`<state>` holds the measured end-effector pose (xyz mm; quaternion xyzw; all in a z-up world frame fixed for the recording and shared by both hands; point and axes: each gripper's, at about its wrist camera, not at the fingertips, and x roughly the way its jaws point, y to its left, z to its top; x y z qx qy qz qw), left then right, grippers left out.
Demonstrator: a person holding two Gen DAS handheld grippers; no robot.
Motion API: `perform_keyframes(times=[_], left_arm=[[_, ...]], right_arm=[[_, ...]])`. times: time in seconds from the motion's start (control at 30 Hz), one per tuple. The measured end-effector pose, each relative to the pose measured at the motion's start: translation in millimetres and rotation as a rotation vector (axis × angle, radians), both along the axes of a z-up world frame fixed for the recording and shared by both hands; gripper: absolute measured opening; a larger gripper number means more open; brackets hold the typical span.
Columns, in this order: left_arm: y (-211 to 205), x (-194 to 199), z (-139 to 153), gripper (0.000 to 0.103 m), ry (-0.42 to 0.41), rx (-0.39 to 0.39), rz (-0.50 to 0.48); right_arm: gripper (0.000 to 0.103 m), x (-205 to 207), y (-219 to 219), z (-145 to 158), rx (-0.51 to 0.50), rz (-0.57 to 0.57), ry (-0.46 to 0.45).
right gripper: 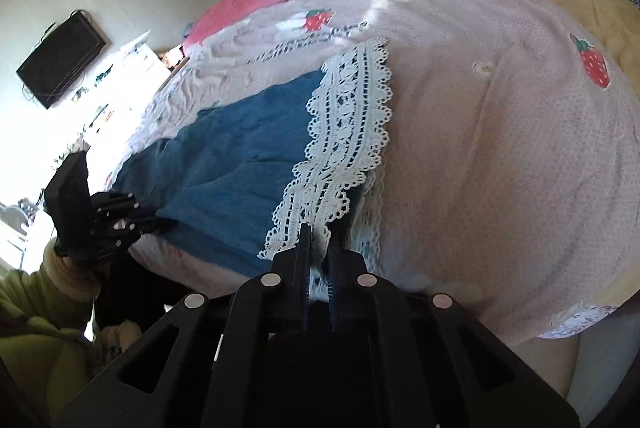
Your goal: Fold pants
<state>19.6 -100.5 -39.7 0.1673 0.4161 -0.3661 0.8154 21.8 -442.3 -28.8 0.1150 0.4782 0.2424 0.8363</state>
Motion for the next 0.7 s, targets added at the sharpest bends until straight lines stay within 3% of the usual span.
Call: perform_keyframes(times=[0.23, 0.37, 0.4, 0.43, 0.5, 0.57, 0.7], left_arm=[[3, -12, -18, 0.004, 0.026, 0.029, -0.03], [9, -14, -23, 0.004, 0.042, 0.002, -0.016], [11, -15, -21, 0.004, 0.045, -0.007, -0.013], [14, -17, -18, 0.005, 0.042, -0.015, -0.01], [22, -21, -11, 0.019, 0.037, -0.042, 0.003], [33, -24, -2, 0.029, 0.036, -0.069, 0.039], [81, -26, 29, 0.053, -0.049, -0.121, 0.19]], right_arm=[[0.007, -2, 4, -23, -0.08, -0.012, 0.081], [0.013, -1, 7, -11, -0.123, -0.011, 0.084], [0.024, -1, 6, -4, -0.148, -0.027, 0.066], [0.043, 0, 3, 5, -0.163, -0.047, 0.045], [0.053, 1, 0, 30, -0.183, -0.078, -0.035], [0.053, 11, 9, 50, -0.187, -0.072, -0.098], [0.054, 54, 76, 74, -0.15, 0.088, -0.177]])
